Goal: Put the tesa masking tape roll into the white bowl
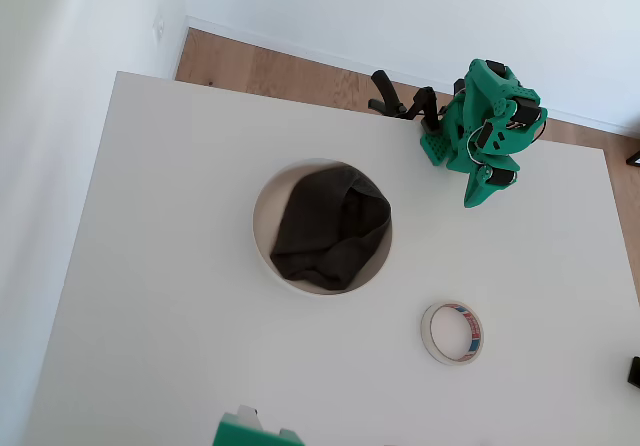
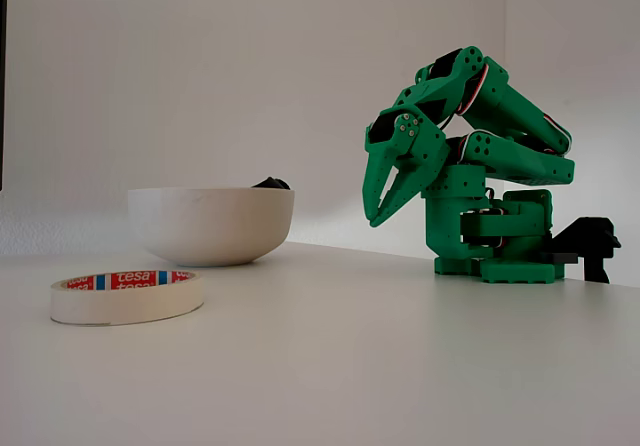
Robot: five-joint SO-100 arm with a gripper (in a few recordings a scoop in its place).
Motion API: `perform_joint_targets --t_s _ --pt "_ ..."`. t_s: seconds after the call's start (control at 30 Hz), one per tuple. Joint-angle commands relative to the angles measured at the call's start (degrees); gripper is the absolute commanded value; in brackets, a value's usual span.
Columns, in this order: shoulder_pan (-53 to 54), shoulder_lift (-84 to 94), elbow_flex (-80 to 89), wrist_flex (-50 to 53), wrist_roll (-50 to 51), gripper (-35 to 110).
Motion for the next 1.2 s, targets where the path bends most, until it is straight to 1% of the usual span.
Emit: perform_joint_targets --t_s 0.0,0.73,0.9,0.97,1.1,1.17 --pt "0.79 0.35 -0.70 0.62 0.00 -8" --pt "0.79 0.35 -0.70 0.62 0.00 -8" --pt "1.49 0.35 -0.70 0.44 1.41 -8" --pt "1.76 0.35 -0.70 -0.79 2.81 -8" --pt "3.78 -0.35 -1.85 -6.33 2.20 -8" --pt "4.04 -5.36 -4.22 -10.02 1.23 -8"
